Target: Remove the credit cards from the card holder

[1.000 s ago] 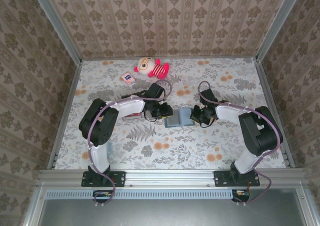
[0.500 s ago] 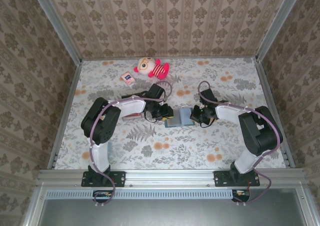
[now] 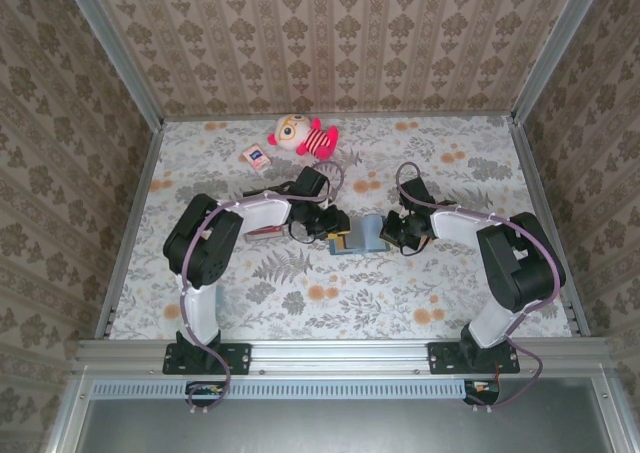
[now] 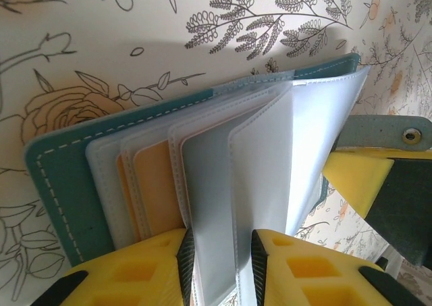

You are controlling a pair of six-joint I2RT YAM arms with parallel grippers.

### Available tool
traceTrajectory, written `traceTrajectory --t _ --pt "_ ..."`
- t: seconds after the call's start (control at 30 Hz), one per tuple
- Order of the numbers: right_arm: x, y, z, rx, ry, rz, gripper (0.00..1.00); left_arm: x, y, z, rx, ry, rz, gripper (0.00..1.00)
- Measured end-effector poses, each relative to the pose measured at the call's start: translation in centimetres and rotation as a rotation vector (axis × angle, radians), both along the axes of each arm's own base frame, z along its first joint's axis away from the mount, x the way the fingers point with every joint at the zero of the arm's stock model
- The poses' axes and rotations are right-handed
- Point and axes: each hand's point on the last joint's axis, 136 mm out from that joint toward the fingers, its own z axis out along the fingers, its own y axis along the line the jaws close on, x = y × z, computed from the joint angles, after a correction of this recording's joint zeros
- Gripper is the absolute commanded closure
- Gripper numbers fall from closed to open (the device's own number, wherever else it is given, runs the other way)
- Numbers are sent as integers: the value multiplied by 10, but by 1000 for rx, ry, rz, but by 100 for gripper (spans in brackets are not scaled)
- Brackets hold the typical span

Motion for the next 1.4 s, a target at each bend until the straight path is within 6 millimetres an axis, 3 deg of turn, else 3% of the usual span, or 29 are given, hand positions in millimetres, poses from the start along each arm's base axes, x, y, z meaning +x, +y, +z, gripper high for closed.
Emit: traceTrajectory --t 0.63,1.03,1.4 --pt "0 0 0 0 0 0 93 0 -3 3 -19 -11 -21 67" --pt "0 0 0 0 0 1 93 -2 -8 7 -28 -25 -49 45" --pt "0 0 0 -1 0 2 93 -4 -12 10 -40 -41 -69 34"
